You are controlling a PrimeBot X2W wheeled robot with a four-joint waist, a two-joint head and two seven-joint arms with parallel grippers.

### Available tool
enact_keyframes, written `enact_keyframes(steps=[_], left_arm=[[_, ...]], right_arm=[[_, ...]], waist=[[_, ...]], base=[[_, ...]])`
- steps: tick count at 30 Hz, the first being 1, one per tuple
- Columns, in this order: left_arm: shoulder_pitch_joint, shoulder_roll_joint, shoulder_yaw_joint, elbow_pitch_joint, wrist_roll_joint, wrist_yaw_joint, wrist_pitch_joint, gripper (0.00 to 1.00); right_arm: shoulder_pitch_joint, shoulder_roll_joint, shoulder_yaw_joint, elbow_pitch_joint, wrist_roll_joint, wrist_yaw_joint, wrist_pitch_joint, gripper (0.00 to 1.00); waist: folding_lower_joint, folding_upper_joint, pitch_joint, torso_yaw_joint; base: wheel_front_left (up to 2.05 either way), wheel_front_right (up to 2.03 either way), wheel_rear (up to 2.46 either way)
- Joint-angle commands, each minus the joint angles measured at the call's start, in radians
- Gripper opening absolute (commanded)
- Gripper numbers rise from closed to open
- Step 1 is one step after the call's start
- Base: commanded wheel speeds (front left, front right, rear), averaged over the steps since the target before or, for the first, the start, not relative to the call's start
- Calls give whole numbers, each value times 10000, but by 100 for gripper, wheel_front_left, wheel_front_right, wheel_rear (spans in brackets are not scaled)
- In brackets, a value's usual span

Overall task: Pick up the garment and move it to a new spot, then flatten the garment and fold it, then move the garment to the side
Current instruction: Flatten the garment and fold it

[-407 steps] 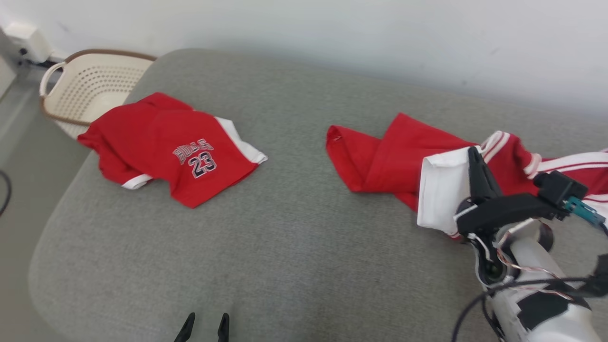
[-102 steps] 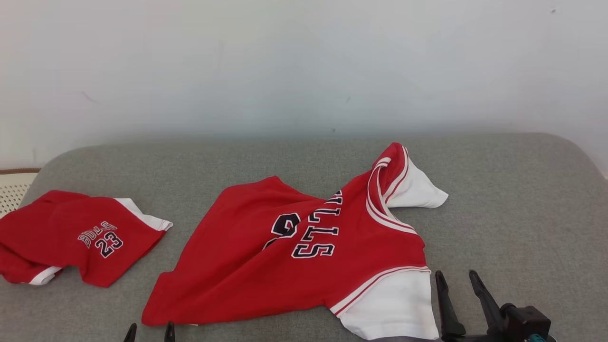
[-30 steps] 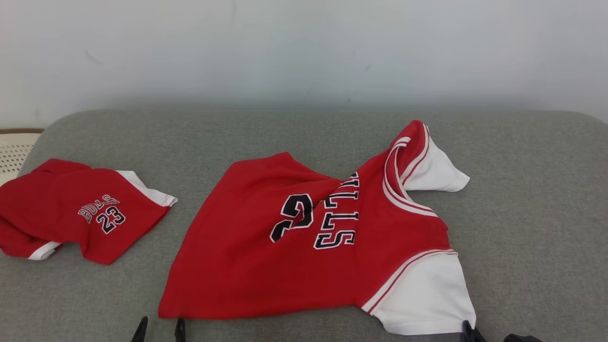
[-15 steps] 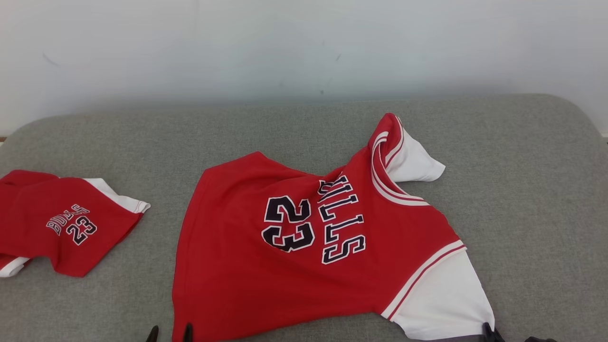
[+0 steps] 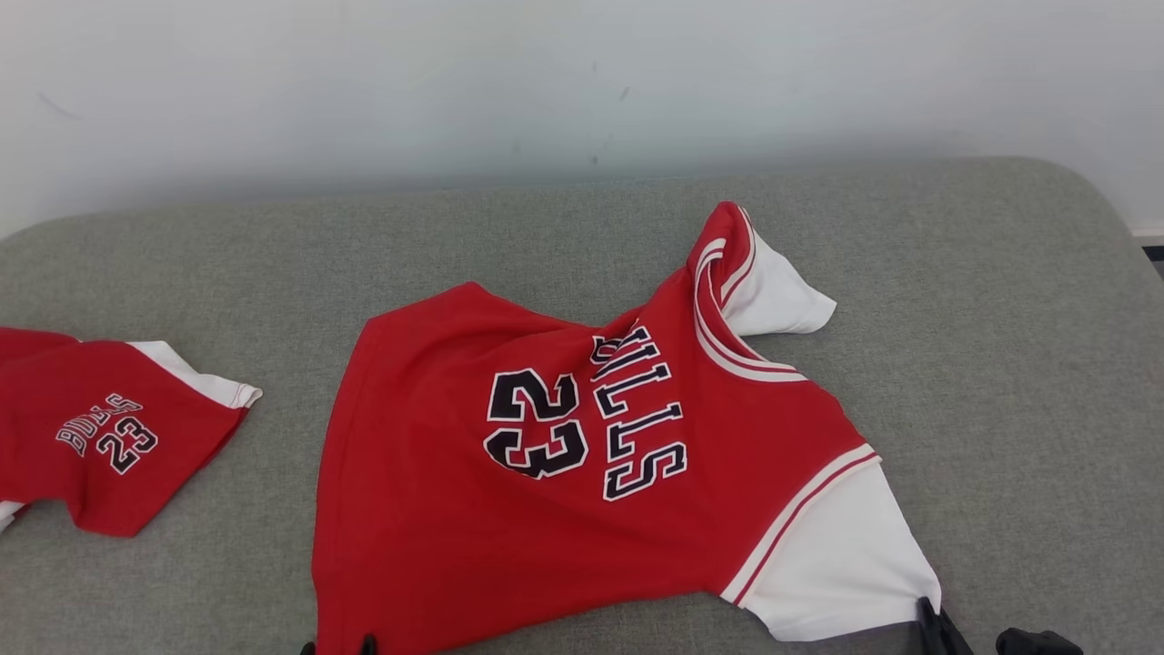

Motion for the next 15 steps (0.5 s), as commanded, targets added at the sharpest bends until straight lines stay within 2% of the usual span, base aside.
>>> enact_keyframes(steps=[1,7,8,9,10,11,12,15], left_arm=[[-42,8,-22,87,-78,-63,-11,100],[-144,6,-55,250,-260,-235,-3,100],[-142,5,-74,227,-317,-252,-3,93],[-129,3,-92,215,-327,-285,-3,85],[-118,3,-102,195,-357,-325,-3,49],[-104,5,-92,145,-487,-333,-3,33],[-96,3,-118,71,-493,-387,-3,0],[-25,15,-53,14,-603,-440,-5,0]], right_arm=[[-101,-43,20,-12,28,-6,2,0],[-178,4,61,-81,53,-6,2,0],[-206,5,69,-99,71,-6,2,0],[-221,2,70,-112,91,-6,3,0],[-227,-1,69,-121,100,-6,3,0],[-238,2,72,-133,115,-6,2,0],[-257,8,75,-147,131,-6,2,0],[-306,48,42,-230,159,-6,2,0]], waist=[[-1,-1,24,-15],[-1,-1,83,-52],[-1,-1,88,-55],[-1,-1,93,-52],[-1,-1,98,-47],[-1,-1,103,-40],[-1,-1,109,-36],[-1,-1,118,-3]], base=[[0,0,0],[0,0,0],[0,0,0],[0,0,0],[0,0,0],[0,0,0],[0,0,0],[0,0,0]])
